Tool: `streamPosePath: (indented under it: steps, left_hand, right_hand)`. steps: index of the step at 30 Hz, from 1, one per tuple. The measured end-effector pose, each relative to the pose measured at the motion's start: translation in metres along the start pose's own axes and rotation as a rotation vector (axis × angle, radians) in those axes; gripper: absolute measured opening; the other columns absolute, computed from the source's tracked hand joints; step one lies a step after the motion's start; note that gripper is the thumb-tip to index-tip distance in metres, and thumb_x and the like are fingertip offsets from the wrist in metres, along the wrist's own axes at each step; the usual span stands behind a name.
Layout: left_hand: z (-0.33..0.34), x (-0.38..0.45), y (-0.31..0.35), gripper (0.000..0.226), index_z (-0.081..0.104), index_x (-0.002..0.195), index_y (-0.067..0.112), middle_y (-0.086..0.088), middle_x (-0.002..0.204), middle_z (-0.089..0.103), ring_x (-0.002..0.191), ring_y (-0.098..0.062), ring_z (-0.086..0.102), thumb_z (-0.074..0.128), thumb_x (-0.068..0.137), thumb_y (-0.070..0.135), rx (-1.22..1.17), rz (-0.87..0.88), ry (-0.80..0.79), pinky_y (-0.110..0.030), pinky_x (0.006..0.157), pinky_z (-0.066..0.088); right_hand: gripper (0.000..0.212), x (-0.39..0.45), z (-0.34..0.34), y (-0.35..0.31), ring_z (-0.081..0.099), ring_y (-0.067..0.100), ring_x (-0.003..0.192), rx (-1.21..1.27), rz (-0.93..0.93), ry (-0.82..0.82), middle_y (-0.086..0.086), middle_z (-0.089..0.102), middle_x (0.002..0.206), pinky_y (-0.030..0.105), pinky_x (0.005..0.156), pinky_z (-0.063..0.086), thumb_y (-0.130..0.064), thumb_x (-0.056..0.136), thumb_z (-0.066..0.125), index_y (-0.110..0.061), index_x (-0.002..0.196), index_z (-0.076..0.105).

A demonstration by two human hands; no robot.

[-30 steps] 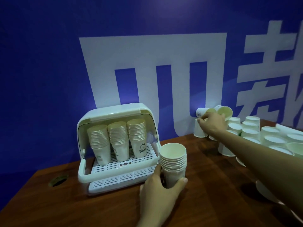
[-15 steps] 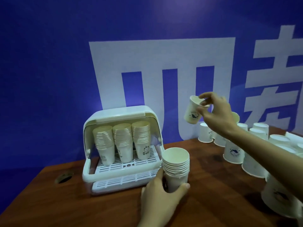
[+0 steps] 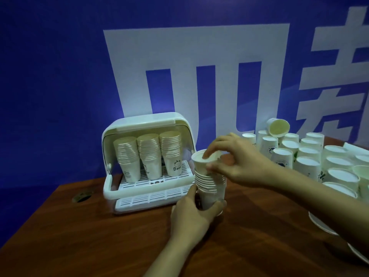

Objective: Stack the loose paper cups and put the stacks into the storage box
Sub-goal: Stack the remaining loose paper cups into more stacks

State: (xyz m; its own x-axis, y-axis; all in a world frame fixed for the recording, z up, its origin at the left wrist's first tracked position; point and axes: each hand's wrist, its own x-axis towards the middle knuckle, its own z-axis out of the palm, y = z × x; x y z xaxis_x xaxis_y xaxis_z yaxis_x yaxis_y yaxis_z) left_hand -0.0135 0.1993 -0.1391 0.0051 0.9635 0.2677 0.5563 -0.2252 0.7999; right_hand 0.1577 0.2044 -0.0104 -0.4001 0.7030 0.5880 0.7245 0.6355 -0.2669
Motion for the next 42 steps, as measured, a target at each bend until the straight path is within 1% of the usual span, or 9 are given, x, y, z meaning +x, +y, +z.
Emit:
streamPosePath:
  steps: [5,8,13,18,24,29,35,38,42]
  left_hand:
    - [0.001,0.001,0.001,0.066,0.062,0.115,0.049,0.021,0.095,0.076,0.096,-0.008,0.071,0.067,0.060,0.085,0.024,-0.003,0.005,-0.040,0.092,0.056]
    - [0.001,0.001,0.000,0.065,0.060,0.118,0.049,0.021,0.100,0.076,0.101,-0.010,0.071,0.069,0.063,0.082,0.027,-0.004,-0.008,-0.041,0.094,0.056]
    - [0.000,0.003,0.000,0.071,0.062,0.115,0.045,0.015,0.097,0.076,0.099,-0.015,0.070,0.062,0.059,0.089,0.050,0.012,-0.008,-0.042,0.090,0.056]
    - [-0.001,0.001,0.002,0.076,0.065,0.117,0.044,0.016,0.102,0.077,0.103,-0.014,0.071,0.062,0.055,0.087,0.010,0.024,-0.004,-0.044,0.095,0.054]
    - [0.000,0.000,0.002,0.075,0.066,0.119,0.042,0.017,0.115,0.076,0.112,-0.015,0.069,0.065,0.058,0.086,-0.006,0.030,0.001,-0.045,0.100,0.054]
    - [0.001,-0.002,0.002,0.075,0.065,0.121,0.044,0.017,0.117,0.076,0.114,-0.016,0.069,0.068,0.059,0.086,-0.028,0.028,0.008,-0.048,0.101,0.054]
    - [0.001,-0.002,-0.001,0.076,0.065,0.124,0.045,0.019,0.117,0.075,0.114,-0.013,0.069,0.071,0.060,0.085,-0.049,0.039,-0.002,-0.048,0.101,0.055]
    - [0.000,-0.004,0.000,0.076,0.065,0.122,0.044,0.018,0.119,0.075,0.115,-0.014,0.068,0.070,0.059,0.086,-0.059,0.038,-0.001,-0.048,0.101,0.055]
    - [0.001,-0.003,-0.001,0.072,0.067,0.117,0.044,0.020,0.112,0.076,0.111,-0.011,0.070,0.072,0.058,0.086,-0.065,0.030,0.001,-0.047,0.100,0.055]
  right_hand:
    - [0.062,-0.013,0.004,-0.004,0.063,0.013,0.111,0.004,0.181,-0.029,-0.005,0.066,0.130,0.025,0.096,0.044,-0.059,0.085,0.069,-0.017,0.131,0.065]
    - [0.054,-0.016,0.014,-0.003,0.066,0.031,0.102,-0.021,0.237,-0.038,0.014,0.073,0.113,0.042,0.093,0.047,-0.050,0.089,0.069,-0.001,0.113,0.069]
    - [0.072,-0.021,0.027,-0.012,0.053,0.024,0.108,-0.073,0.285,0.005,-0.007,0.069,0.112,0.047,0.097,0.043,-0.072,0.076,0.046,-0.026,0.127,0.067]
    - [0.081,-0.037,-0.001,-0.018,0.045,0.019,0.129,-0.194,0.309,-0.078,-0.006,0.061,0.135,0.044,0.106,0.036,-0.080,0.080,0.033,-0.029,0.140,0.054]
    - [0.066,-0.088,-0.069,-0.010,0.048,0.027,0.126,-0.905,0.461,-0.398,-0.002,0.058,0.136,0.042,0.102,0.040,-0.056,0.086,0.056,-0.026,0.143,0.041]
    - [0.087,-0.104,-0.084,0.008,0.049,0.030,0.127,-1.014,0.611,-0.665,0.006,0.057,0.137,0.038,0.100,0.042,-0.030,0.090,0.066,-0.026,0.158,0.013]
    - [0.063,-0.103,-0.088,0.009,0.058,0.021,0.110,-0.973,0.485,-0.507,0.002,0.057,0.123,0.031,0.089,0.051,-0.039,0.085,0.074,-0.025,0.141,0.049]
    - [0.056,-0.094,-0.094,0.000,0.058,0.018,0.093,-0.637,0.499,-0.142,0.001,0.058,0.108,0.035,0.079,0.054,-0.053,0.079,0.076,-0.019,0.123,0.067]
    - [0.046,-0.072,-0.077,-0.022,0.068,0.005,0.078,-0.132,0.452,0.260,-0.005,0.068,0.098,0.020,0.066,0.054,-0.047,0.074,0.083,-0.019,0.107,0.070]
